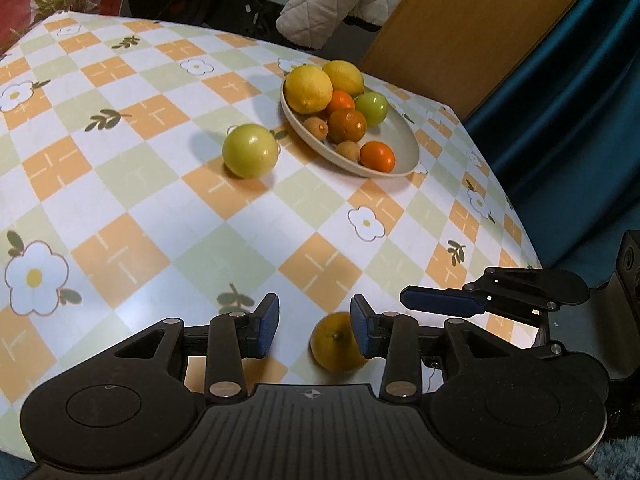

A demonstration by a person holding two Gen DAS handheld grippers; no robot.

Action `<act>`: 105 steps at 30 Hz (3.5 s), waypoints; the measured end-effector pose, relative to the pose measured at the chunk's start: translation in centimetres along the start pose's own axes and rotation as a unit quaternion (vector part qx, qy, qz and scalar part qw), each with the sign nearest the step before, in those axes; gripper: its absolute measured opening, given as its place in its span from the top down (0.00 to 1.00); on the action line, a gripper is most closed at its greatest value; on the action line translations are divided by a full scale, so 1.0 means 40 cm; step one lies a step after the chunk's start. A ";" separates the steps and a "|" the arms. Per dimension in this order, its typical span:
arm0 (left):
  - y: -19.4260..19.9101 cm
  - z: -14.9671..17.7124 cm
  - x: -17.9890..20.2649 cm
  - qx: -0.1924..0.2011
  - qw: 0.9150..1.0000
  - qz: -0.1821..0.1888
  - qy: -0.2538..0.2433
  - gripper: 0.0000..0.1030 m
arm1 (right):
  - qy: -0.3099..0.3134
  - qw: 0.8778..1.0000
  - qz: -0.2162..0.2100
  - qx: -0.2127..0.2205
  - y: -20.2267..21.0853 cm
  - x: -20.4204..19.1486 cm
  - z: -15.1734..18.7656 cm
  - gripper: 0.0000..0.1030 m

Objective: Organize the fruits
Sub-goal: 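Close the left gripper on the yellow-orange citrus on the table, then carry the yellow-orange citrus onto the plate and open the left gripper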

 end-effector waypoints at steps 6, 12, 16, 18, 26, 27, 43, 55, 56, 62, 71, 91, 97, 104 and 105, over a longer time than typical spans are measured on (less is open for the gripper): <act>-0.001 0.012 0.000 -0.005 1.000 0.004 0.004 0.56 | 0.016 0.999 -0.020 -0.018 -0.021 -0.026 0.009 0.69; -0.007 0.020 0.008 -0.013 1.000 0.009 0.003 0.56 | 0.021 0.999 -0.035 -0.033 -0.045 -0.043 0.014 0.67; -0.015 0.024 0.012 -0.018 1.000 0.013 0.002 0.56 | 0.016 0.998 -0.048 -0.039 -0.059 -0.046 0.013 0.65; -0.018 0.026 0.013 -0.020 1.000 0.014 0.002 0.56 | 0.012 0.998 -0.053 -0.042 -0.065 -0.049 0.013 0.65; -0.037 0.039 0.012 -0.034 0.999 0.016 0.002 0.56 | 0.003 0.998 -0.056 -0.041 -0.074 -0.050 0.008 0.64; -0.039 0.039 0.012 -0.034 0.999 0.015 0.002 0.56 | 0.005 0.998 -0.056 -0.039 -0.074 -0.050 0.007 0.64; -0.047 0.029 0.003 -0.029 0.999 0.020 0.010 0.56 | 0.004 0.998 -0.045 -0.033 -0.079 -0.040 -0.003 0.64; -0.057 0.035 0.010 -0.037 0.999 0.026 0.008 0.56 | -0.002 0.998 -0.047 -0.042 -0.077 -0.036 0.010 0.63; -0.059 0.036 0.012 -0.038 0.999 0.027 0.007 0.56 | -0.006 0.998 -0.048 -0.043 -0.078 -0.035 0.012 0.63; -0.068 0.041 0.015 -0.042 0.998 0.035 0.005 0.57 | -0.021 0.997 -0.058 -0.055 -0.085 -0.034 0.026 0.62; -0.072 -0.001 0.027 -0.013 0.999 0.040 0.007 0.65 | -0.042 0.998 -0.039 -0.030 -0.082 -0.008 0.001 0.63; -0.198 -0.279 0.164 0.051 0.996 0.074 -0.028 0.65 | -0.061 0.995 0.068 0.048 -0.077 0.269 -0.168 0.62; -0.252 -0.356 0.184 0.058 0.995 0.072 -0.035 0.65 | -0.057 0.993 0.085 0.058 -0.090 0.339 -0.209 0.62; -0.315 -0.411 0.182 0.058 0.996 0.060 -0.041 0.65 | -0.064 0.992 0.090 0.057 -0.130 0.405 -0.240 0.62; -0.327 -0.419 0.181 0.056 0.996 0.058 -0.042 0.65 | -0.064 0.992 0.092 0.056 -0.138 0.413 -0.242 0.62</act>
Point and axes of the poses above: each gripper's, at about its wrist camera, not at the fingertips, and y roughly against the way its jaws point, x to its right, z to its underside, the point moved 9 cm from there along -y, roughly the way its jaws point, and after that the axes turned 9 degrees about z, right-handed, at the moved point
